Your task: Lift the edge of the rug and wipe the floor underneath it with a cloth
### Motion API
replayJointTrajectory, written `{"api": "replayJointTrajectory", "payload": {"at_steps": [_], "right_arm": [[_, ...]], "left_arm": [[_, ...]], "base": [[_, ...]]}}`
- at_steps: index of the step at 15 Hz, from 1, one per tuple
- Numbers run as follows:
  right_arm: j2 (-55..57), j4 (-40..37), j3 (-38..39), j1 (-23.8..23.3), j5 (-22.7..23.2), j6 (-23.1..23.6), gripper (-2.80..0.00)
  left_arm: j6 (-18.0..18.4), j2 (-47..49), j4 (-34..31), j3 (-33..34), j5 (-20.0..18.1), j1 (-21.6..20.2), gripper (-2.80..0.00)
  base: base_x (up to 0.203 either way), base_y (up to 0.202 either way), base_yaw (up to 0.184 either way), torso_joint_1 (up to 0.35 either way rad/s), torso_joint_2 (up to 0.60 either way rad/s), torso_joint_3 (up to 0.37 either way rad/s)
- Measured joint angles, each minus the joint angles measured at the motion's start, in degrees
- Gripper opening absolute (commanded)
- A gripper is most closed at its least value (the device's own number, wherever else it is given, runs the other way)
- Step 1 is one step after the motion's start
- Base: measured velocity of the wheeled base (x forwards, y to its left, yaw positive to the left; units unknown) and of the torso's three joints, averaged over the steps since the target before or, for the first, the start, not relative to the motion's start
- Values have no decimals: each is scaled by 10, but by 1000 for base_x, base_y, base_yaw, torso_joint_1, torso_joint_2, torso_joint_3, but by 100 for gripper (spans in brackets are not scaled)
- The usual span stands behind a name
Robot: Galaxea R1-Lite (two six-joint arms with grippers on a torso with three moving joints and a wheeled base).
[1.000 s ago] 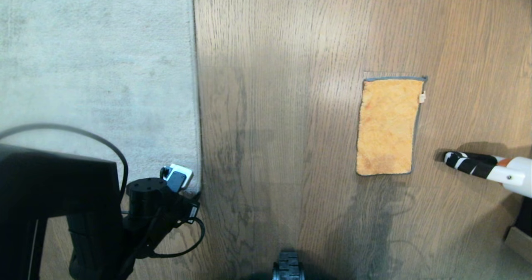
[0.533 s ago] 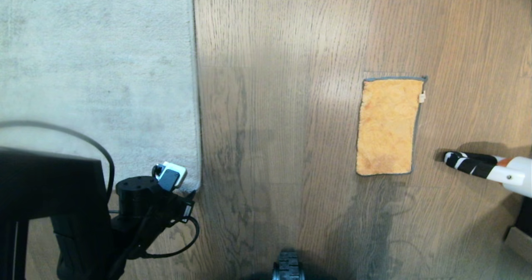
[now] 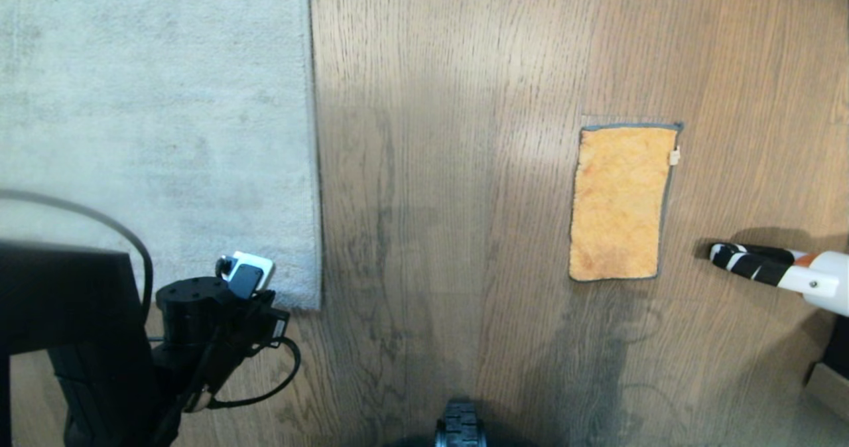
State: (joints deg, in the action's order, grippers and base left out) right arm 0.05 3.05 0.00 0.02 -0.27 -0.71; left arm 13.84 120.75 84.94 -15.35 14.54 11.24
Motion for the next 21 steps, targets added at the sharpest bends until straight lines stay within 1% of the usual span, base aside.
{"api": "replayJointTrajectory", "payload": {"at_steps": [3,6,8,13,15,18,21], "right_arm": [[0,1,0,0,0,0,-280],[0,0,0,0,0,0,-280],[0,0,0,0,0,0,-280],[0,1,0,0,0,0,-280],[0,1,0,0,0,0,-280],[0,1,0,0,0,0,-280],[0,0,0,0,0,0,-280]], "left_arm": [[-2,-5,-1,1,-4,2,-280],[-6,-10,-1,-2,-7,18,-280],[-18,-12,-1,-4,-8,41,-280],[-68,-1,-2,-4,-6,103,-280],[-75,14,-2,-5,-5,118,-280],[-75,37,-1,-6,-4,123,-280],[-72,53,-1,-6,-1,119,-280]], "base": [[0,0,0,0,0,0],[0,0,0,0,0,0],[0,0,0,0,0,0],[0,0,0,0,0,0],[0,0,0,0,0,0],[0,0,0,0,0,0],[0,0,0,0,0,0]]}}
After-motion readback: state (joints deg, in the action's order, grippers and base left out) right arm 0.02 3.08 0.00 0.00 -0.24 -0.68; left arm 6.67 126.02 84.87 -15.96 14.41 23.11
